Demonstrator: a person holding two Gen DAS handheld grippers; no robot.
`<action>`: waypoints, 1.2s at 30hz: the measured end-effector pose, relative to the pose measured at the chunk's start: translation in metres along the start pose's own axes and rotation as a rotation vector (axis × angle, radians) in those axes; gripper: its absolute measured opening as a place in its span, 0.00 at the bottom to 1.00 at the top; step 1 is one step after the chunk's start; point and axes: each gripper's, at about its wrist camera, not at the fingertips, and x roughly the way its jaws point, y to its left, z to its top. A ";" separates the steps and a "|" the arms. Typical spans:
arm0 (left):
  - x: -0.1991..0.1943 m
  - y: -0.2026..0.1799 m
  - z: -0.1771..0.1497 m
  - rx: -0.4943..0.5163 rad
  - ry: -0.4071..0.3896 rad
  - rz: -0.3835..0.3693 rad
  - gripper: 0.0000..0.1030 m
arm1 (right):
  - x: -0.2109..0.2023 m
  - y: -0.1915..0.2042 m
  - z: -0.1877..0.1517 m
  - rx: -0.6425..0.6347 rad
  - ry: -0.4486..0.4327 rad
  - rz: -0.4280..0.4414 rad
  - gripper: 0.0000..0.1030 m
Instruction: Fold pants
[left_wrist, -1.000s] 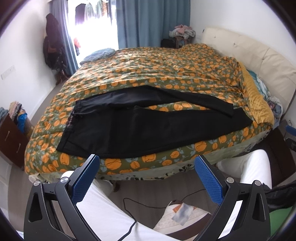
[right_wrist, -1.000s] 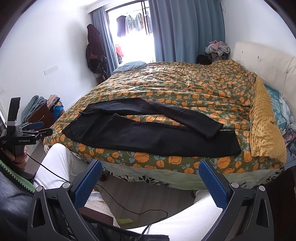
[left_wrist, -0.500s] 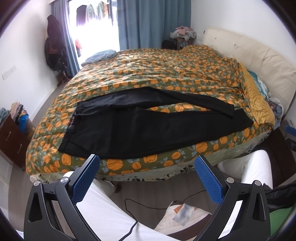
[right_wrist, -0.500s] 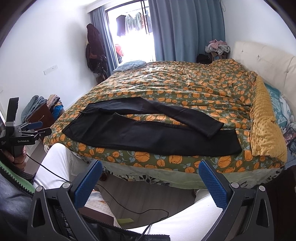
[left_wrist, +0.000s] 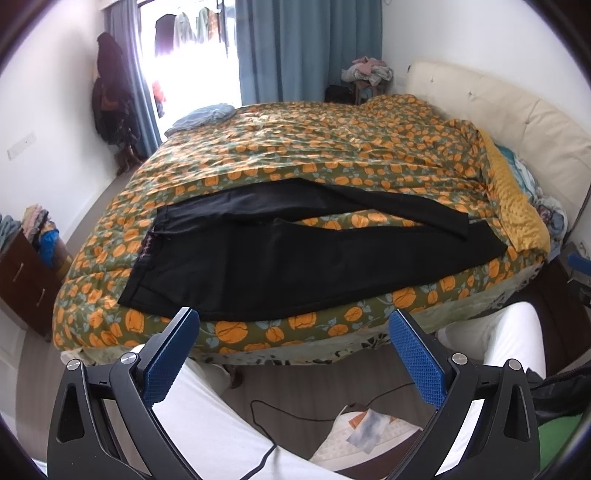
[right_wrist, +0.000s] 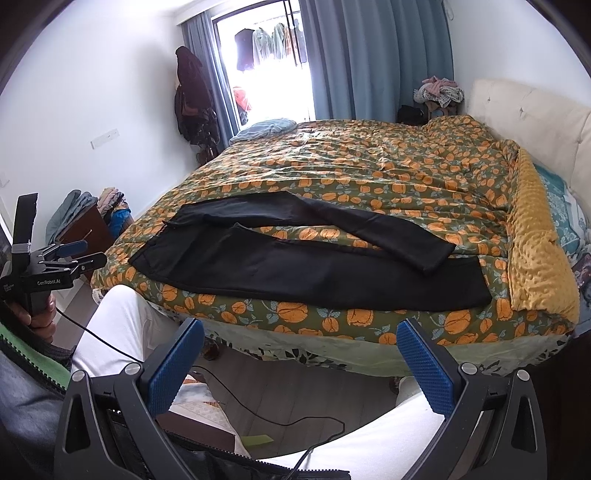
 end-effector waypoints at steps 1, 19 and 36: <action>0.000 0.000 0.000 0.000 0.000 0.001 0.99 | 0.000 0.001 0.000 -0.002 -0.001 0.001 1.00; 0.000 0.011 -0.003 -0.022 0.018 0.037 0.99 | 0.002 0.007 0.003 -0.021 -0.012 0.009 1.00; -0.001 0.015 -0.003 -0.024 0.016 0.046 0.99 | 0.004 0.007 0.004 -0.013 -0.016 0.007 1.00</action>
